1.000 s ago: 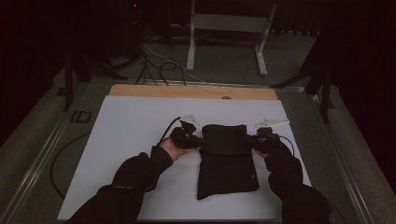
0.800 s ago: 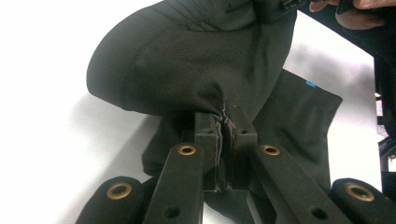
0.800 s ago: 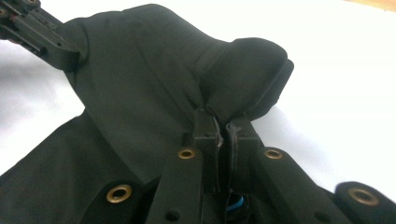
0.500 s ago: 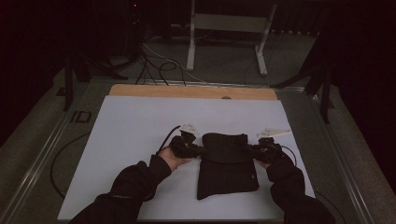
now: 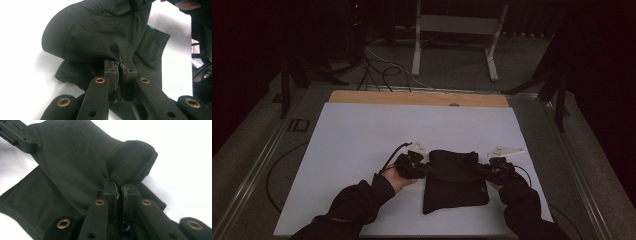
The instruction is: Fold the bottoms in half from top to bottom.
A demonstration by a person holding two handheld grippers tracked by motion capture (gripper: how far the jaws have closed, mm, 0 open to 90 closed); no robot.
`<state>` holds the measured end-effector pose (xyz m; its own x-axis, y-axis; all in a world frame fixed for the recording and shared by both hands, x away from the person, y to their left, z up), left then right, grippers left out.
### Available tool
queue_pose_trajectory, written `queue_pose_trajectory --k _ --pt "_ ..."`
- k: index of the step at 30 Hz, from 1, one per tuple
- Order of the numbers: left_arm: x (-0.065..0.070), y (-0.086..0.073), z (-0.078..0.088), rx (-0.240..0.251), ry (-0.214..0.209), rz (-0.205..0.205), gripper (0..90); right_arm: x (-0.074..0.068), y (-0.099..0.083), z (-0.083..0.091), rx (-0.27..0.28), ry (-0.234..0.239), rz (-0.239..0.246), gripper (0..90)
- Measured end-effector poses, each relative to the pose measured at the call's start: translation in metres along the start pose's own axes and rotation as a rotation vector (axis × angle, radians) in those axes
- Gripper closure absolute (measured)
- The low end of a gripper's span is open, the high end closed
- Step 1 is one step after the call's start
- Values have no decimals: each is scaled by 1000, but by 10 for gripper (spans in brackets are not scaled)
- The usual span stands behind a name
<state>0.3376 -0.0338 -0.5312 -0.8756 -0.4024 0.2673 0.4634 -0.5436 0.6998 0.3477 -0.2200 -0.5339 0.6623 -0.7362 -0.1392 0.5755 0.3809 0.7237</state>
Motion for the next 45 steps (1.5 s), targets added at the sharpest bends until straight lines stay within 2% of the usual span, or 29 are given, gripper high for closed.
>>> queue_pose_trajectory --k 7,14,17,24,28,35,37,45 --pt "12 -9 -3 -8 3 -29 858 -5 -12 0 -16 -5 -9 849" --pt "17 -18 -4 -16 2 -31 859 -8 -20 3 -20 -1 -10 848" --pt "18 -22 -5 -20 -9 -13 859 -11 -21 2 -22 5 -13 847" --pt "23 -33 -9 -42 -15 -15 860 -15 -31 1 -54 5 -5 847" --pt "22 -35 -10 -46 -9 -17 861 -16 -36 -2 -73 5 -16 846" --pt "15 -39 -12 -56 29 -38 862 -15 -41 -4 -97 -10 16 844" --pt "15 -40 -12 -56 16 -26 862 -13 -42 -5 -106 -26 27 846" --pt "17 -46 -17 -68 -19 -7 860 -13 -46 -8 -119 -7 10 845"
Point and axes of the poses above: each handheld gripper's, and its own axes: z roughly backward along the jaws, y roughly out of its top, x roughly to its right, the point moved 9 cm from there along -z, roughly forward along the jaws, and after that the axes turned 1 degree about y, right-handed, at the moved point
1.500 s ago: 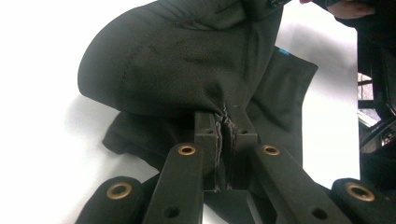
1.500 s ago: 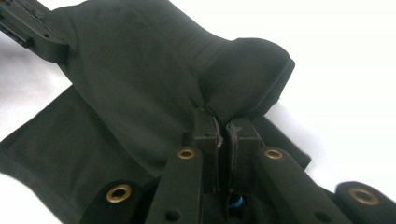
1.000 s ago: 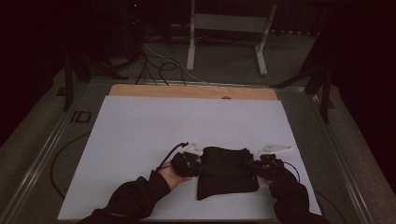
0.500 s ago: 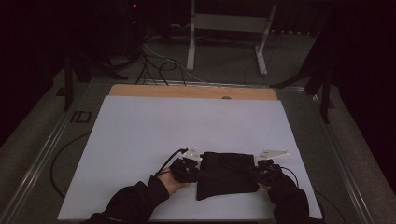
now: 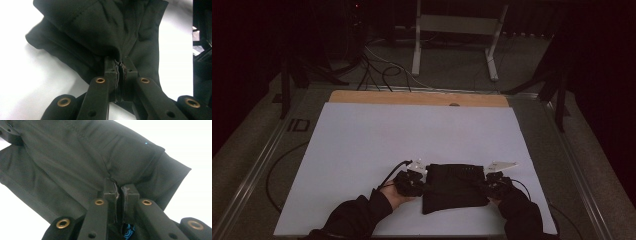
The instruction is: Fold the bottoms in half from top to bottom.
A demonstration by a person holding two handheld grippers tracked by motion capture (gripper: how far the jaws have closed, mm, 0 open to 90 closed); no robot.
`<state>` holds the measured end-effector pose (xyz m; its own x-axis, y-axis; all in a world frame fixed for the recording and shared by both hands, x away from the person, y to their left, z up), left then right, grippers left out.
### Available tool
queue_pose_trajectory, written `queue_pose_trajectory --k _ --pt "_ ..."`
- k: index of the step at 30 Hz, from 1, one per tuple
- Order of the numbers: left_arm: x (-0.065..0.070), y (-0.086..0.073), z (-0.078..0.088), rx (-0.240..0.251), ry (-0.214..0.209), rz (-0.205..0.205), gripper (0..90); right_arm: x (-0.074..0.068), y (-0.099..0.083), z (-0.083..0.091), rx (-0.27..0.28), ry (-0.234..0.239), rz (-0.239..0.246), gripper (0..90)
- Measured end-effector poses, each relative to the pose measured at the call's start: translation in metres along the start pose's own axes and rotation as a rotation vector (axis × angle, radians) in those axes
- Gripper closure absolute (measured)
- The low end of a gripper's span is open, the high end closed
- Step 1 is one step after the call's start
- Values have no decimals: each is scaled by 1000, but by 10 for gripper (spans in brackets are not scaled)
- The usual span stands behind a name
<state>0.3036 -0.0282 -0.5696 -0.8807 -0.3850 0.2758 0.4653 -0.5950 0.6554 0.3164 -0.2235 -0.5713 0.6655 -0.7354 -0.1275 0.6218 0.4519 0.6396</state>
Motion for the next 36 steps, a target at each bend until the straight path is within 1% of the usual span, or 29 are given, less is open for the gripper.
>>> queue_pose_trajectory --k 2,5,9,10,11,13,15,16,18,19,20,23,24,26,27,28,29,30,31,32,33,34,36 --pt "0 -1 -1 0 -5 7 859 1 -1 0 4 11 -15 843" --pt "-1 -1 -1 -1 -9 13 852 1 -1 -1 3 13 -18 837" --pt "0 0 -1 0 0 16 832 2 -1 -1 6 19 -23 824" --pt "0 0 0 4 6 14 820 1 -1 -1 7 20 -32 813" --pt "0 0 0 7 12 11 801 2 -1 -1 7 15 -28 802" --pt "0 0 3 8 8 12 766 1 0 1 1 12 -22 757" --pt "1 1 8 9 5 12 722 0 2 3 -2 24 -21 699" --pt "2 2 11 13 2 5 718 0 3 5 -7 23 -13 679" --pt "2 5 21 27 6 -4 681 1 8 13 11 18 -12 628" --pt "2 7 26 40 11 -5 679 1 10 16 20 27 -19 600" --pt "0 9 31 52 26 -8 679 2 12 20 25 23 -18 601" --pt "-8 15 43 92 64 1 676 8 16 29 32 -9 -5 601" --pt "-10 17 46 99 71 6 678 9 17 32 30 -18 0 602" --pt "-15 20 49 113 91 10 724 12 21 38 44 -40 11 648" --pt "-17 21 49 115 95 13 733 14 24 40 55 -48 15 671" --pt "-19 23 49 117 110 16 772 16 26 42 61 -59 11 715" --pt "-23 24 49 121 130 25 792 19 29 43 70 -77 13 764" --pt "-26 26 49 124 137 35 816 23 31 45 75 -100 25 800" --pt "-28 27 48 126 141 44 841 26 33 45 75 -118 28 843" --pt "-32 28 47 125 154 47 859 29 36 45 76 -128 32 880" --pt "-35 30 46 125 162 53 877 32 39 45 75 -140 41 896" --pt "-37 31 44 120 161 60 889 35 41 44 72 -152 44 898" --pt "-43 33 40 111 174 64 892 41 46 41 74 -159 43 900"
Point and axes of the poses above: each handheld gripper's, and its own axes: z roughly backward along the jaws, y roughly out of its top, x roughly to its right, the point moved 9 cm from there along -z, roughly forward along the jaws, and after that the axes turned 1 degree about y, right-handed, at the moved point
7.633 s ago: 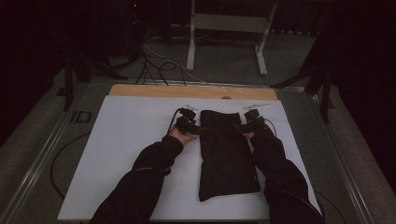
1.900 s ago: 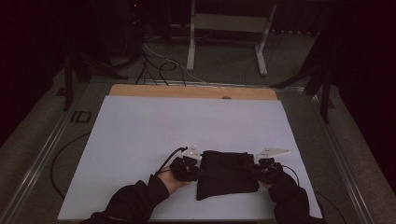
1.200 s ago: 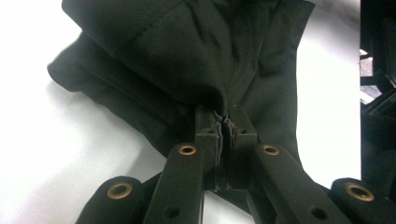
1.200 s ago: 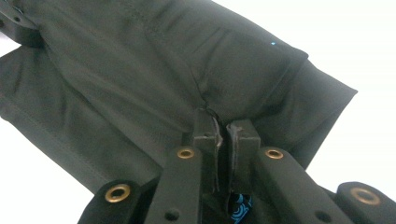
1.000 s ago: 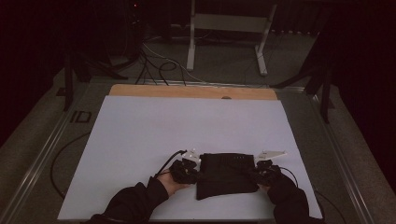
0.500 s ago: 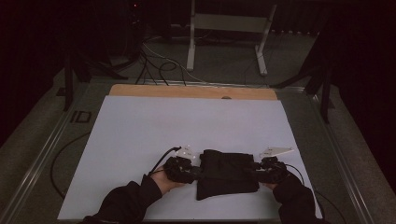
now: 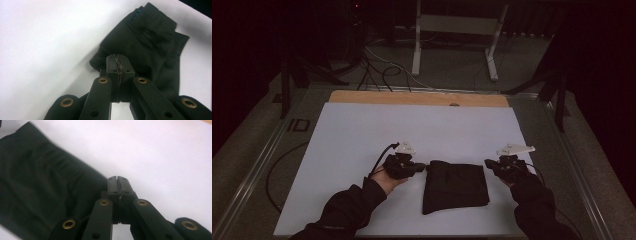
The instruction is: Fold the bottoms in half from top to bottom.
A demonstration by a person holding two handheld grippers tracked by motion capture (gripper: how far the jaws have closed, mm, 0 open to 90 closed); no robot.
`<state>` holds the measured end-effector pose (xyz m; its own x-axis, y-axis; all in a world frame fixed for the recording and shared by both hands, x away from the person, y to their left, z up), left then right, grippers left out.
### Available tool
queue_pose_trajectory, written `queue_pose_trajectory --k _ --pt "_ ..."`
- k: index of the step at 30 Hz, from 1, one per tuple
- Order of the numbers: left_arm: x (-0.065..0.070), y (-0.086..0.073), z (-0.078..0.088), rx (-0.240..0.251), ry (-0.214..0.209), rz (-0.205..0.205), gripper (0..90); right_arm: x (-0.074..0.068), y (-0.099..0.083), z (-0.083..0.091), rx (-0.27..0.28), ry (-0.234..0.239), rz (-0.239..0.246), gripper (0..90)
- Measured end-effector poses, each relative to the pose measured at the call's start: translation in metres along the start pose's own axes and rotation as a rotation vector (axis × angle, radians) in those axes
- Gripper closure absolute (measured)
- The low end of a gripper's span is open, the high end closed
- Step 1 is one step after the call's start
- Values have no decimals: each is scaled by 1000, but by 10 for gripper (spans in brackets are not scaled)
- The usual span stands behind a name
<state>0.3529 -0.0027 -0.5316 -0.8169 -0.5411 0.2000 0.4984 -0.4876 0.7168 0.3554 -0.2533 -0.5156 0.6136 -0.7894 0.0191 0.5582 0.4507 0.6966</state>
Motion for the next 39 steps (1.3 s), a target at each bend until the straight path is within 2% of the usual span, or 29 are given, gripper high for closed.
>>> queue_pose_trajectory --k 4,5,8,9,10,12,16,18,21,25,29,33,39 --pt "-6 1 -9 -27 12 -3 893 4 5 -11 -9 0 -2 900" --pt "-12 1 -18 -50 21 2 893 8 6 -23 -22 1 -2 900" --pt "-17 -1 -25 -72 26 4 893 11 4 -32 -40 2 -10 900" --pt "-20 -2 -31 -73 10 22 893 12 3 -37 -49 7 -15 900" --pt "-20 -3 -34 -76 4 27 893 13 -1 -46 -70 15 -25 900" --pt "-19 -3 -38 -75 -10 33 893 14 -5 -54 -89 22 -31 900" --pt "-18 -2 -44 -81 -21 34 893 16 -12 -63 -116 44 -54 900" --pt "-18 0 -45 -74 -33 50 893 14 -14 -65 -124 60 -59 900" --pt "-19 1 -44 -69 -48 55 893 10 -15 -67 -129 79 -57 900" --pt "-14 4 -42 -55 -64 53 893 5 -12 -62 -108 99 -70 900" --pt "-6 7 -40 -47 -91 45 893 0 -12 -57 -97 117 -74 900" --pt "4 8 -37 -34 -123 33 893 -6 -9 -50 -65 147 -102 900" --pt "18 7 -32 -31 -161 7 893 -19 -8 -39 -27 190 -98 900"
Point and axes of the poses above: each handheld gripper's, and its own axes: z roughly backward along the jaws, y roughly out of its top, x roughly to its right, the point moved 9 cm from there along -z, roughly forward along the jaws, and after that the axes turned 1 degree about y, right-handed, at the moved point
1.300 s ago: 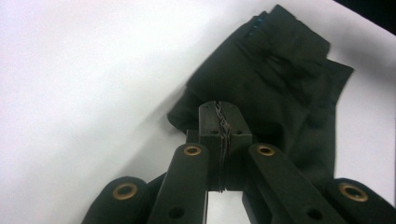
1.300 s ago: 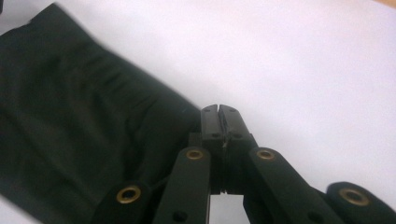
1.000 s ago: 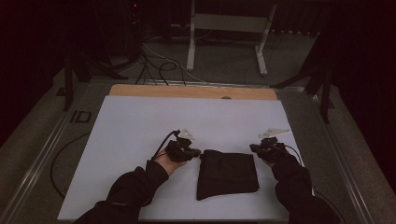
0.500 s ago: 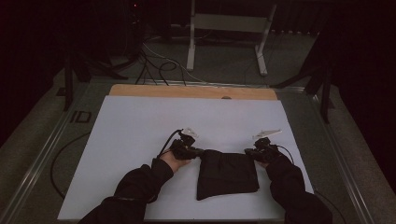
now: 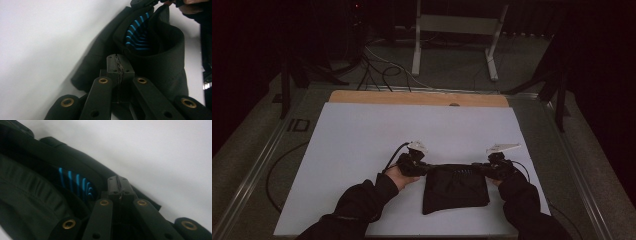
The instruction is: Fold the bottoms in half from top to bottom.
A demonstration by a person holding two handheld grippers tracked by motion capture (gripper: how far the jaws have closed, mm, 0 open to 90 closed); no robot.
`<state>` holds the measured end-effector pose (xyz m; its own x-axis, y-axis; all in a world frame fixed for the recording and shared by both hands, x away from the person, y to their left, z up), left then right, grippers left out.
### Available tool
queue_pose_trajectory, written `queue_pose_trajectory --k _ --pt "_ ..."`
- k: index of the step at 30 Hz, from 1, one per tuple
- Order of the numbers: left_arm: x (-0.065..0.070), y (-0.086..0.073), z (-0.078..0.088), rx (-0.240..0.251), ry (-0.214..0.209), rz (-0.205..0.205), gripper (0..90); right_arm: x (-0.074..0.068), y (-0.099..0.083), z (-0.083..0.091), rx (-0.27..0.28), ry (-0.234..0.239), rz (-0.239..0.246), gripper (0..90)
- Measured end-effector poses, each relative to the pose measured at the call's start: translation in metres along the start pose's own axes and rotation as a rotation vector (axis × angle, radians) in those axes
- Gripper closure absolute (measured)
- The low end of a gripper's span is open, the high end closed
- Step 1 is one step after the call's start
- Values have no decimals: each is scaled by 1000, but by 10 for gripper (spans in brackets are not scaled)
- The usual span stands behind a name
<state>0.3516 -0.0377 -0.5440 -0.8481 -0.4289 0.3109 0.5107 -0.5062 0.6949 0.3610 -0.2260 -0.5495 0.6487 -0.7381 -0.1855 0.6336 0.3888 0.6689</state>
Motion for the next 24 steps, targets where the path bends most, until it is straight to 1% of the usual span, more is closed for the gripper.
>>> queue_pose_trajectory --k 5,6,7,8,10,11,12,13,14,16,17,19,21,22,23,24 --pt "14 -4 4 5 -47 -13 893 -20 -4 12 24 35 7 900" --pt "18 -6 4 1 -59 -20 893 -23 -6 15 27 41 17 900" --pt "18 -6 4 1 -59 -20 893 -26 -8 17 30 43 12 900" --pt "28 -10 5 -6 -83 -45 893 -30 -10 20 32 54 9 900" --pt "39 -15 8 -14 -116 -66 893 -36 -16 25 31 62 9 900" --pt "39 -15 8 -14 -116 -66 893 -36 -16 25 31 62 9 900" --pt "48 -20 10 -23 -148 -90 893 -41 -20 28 32 84 7 900" --pt "52 -21 11 -26 -160 -100 892 -50 -24 34 32 105 21 900" --pt "55 -24 13 -30 -167 -111 892 -55 -26 36 33 123 19 900" --pt "59 -27 15 -34 -166 -123 891 -63 -28 42 49 140 41 900" --pt "59 -27 15 -34 -166 -123 891 -63 -28 42 49 140 41 900" --pt "63 -30 15 -24 -164 -132 890 -69 -33 46 44 141 41 899" --pt "66 -31 14 -23 -167 -134 872 -69 -37 44 33 137 43 899" --pt "67 -32 13 -27 -167 -138 871 -69 -39 44 25 131 52 899" --pt "68 -33 12 -28 -167 -143 856 -69 -41 44 24 133 37 899" --pt "69 -34 12 -27 -169 -143 851 -70 -42 44 21 134 38 899"
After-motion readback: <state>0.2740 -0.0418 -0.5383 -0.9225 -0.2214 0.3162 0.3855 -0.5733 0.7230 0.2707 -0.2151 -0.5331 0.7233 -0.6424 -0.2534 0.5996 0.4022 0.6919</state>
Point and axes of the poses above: each handheld gripper's, and its own axes: z roughly backward along the jaws, y roughly out of its top, x roughly to its right, the point moved 9 cm from there along -z, roughly forward along the jaws, and after that the axes turned 1 degree about y, right-handed, at the moved point
